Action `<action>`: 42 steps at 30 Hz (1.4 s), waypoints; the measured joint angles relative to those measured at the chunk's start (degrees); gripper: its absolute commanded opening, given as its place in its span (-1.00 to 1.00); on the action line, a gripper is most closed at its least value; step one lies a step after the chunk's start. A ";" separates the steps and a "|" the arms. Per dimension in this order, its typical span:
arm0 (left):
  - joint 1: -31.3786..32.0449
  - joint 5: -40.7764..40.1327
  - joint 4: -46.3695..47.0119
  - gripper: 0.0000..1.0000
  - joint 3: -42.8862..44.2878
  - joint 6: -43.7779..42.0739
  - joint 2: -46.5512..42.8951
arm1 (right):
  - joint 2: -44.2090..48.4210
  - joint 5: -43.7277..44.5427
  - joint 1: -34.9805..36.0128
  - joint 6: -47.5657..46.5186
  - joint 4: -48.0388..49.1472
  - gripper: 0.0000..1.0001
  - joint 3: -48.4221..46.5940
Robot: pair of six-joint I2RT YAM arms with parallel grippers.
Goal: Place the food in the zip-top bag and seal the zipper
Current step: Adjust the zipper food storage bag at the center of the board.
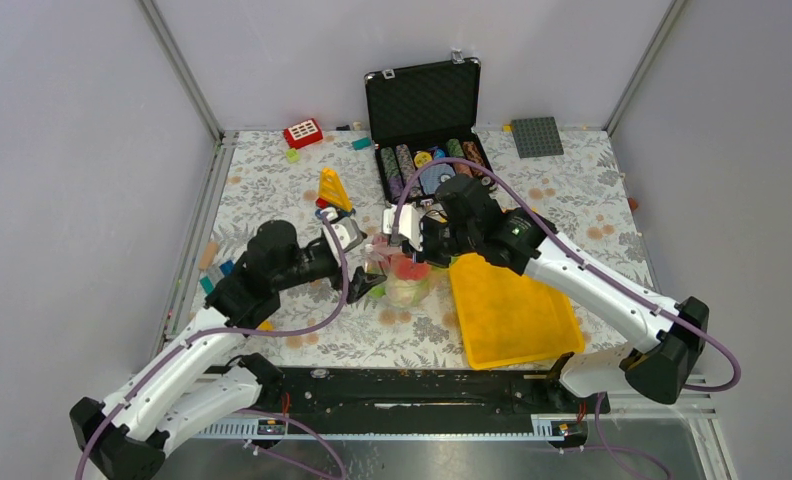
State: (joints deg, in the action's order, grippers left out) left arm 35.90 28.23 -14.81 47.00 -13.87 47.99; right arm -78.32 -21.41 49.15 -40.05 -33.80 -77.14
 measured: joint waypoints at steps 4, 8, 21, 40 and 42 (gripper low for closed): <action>-0.92 -2.01 5.75 0.98 -7.87 4.90 -3.23 | 1.29 0.00 0.00 2.97 1.62 -1.00 1.73; -3.17 -2.21 12.72 0.97 -13.18 10.45 -3.19 | 2.51 -0.02 0.00 5.18 3.32 -1.00 3.43; -10.95 11.72 35.36 0.69 -16.63 25.40 4.31 | 4.35 1.90 -0.02 12.90 10.43 -1.00 7.32; -11.02 20.90 44.76 -0.95 -16.63 29.66 8.59 | 4.79 2.84 -0.02 19.50 13.35 -1.00 8.31; -11.02 21.07 44.94 -1.00 -16.63 29.86 8.59 | 4.96 2.95 -0.02 19.50 13.33 -1.00 8.39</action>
State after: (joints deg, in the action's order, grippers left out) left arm 24.88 49.30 30.13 30.37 15.99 56.58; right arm -73.36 -18.46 49.12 -20.56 -20.47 -68.75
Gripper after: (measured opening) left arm 0.068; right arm 0.022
